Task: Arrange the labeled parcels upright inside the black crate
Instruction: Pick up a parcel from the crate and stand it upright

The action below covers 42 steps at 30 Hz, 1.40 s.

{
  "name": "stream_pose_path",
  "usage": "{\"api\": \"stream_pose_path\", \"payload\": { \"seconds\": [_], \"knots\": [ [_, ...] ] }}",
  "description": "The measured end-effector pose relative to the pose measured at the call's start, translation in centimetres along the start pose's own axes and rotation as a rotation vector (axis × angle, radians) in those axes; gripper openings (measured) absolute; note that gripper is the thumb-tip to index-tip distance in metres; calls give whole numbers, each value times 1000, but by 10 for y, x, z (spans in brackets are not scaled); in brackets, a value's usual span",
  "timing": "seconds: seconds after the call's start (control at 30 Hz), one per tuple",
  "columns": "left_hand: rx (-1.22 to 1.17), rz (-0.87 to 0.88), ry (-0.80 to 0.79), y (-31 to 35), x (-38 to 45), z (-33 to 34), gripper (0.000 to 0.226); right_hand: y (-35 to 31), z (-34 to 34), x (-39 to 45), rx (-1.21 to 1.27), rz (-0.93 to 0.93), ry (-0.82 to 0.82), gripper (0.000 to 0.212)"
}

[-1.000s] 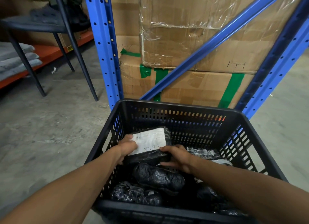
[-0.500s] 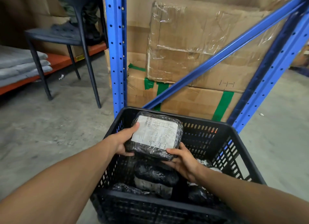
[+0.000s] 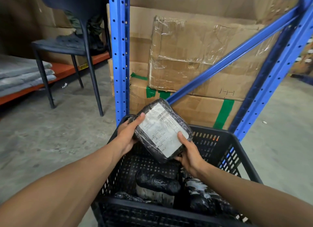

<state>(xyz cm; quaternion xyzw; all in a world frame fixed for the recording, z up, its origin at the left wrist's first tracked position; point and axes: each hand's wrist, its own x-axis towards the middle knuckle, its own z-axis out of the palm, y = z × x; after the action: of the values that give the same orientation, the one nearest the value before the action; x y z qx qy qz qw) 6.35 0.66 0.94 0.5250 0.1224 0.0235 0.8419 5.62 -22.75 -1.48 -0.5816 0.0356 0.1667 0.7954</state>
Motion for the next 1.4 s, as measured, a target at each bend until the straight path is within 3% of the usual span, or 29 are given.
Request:
{"api": "stream_pose_path", "payload": {
  "seconds": [0.13, 0.33, 0.5, 0.57, 0.7, 0.87, 0.93, 1.0, 1.1, 1.23, 1.4],
  "knots": [
    [-151, 10, 146, 8, 1, 20, 87, -1, 0, 1, 17, -26, 17, 77],
    [87, -81, 3, 13, 3, 20, 133, 7, 1, -1, 173, -20, -107, 59],
    [172, -95, 5, -1, 2, 17, 143, 14, 1, -1, 186, -5, -107, 59],
    [259, -64, 62, -6, 1, 17, 133, 17, 0, -2, 137, 13, -103, 60],
    [400, 90, 166, -5, 6, 21, 86, 10, 3, -1, -192, -8, -101, 71],
    [513, 118, 87, -2, 12, 20, 108, 19, 10, 9, -261, -58, -47, 67],
    [524, 132, 14, -5, 13, 18, 85, 27, 8, 13, -216, -53, -21, 69],
    [559, 83, -86, -14, 14, 14, 63, 38, 3, 17, -172, -9, -26, 71],
    [594, -51, -180, -37, 24, 4, 62, 57, -5, 24, -152, 76, -47, 71],
    [621, -186, -95, -63, 31, -9, 74, 69, -8, 36, -255, 169, -51, 69],
    [669, -282, -14, -86, 46, -31, 59, 72, -11, 53, -448, 349, -86, 70]
  ]
}}
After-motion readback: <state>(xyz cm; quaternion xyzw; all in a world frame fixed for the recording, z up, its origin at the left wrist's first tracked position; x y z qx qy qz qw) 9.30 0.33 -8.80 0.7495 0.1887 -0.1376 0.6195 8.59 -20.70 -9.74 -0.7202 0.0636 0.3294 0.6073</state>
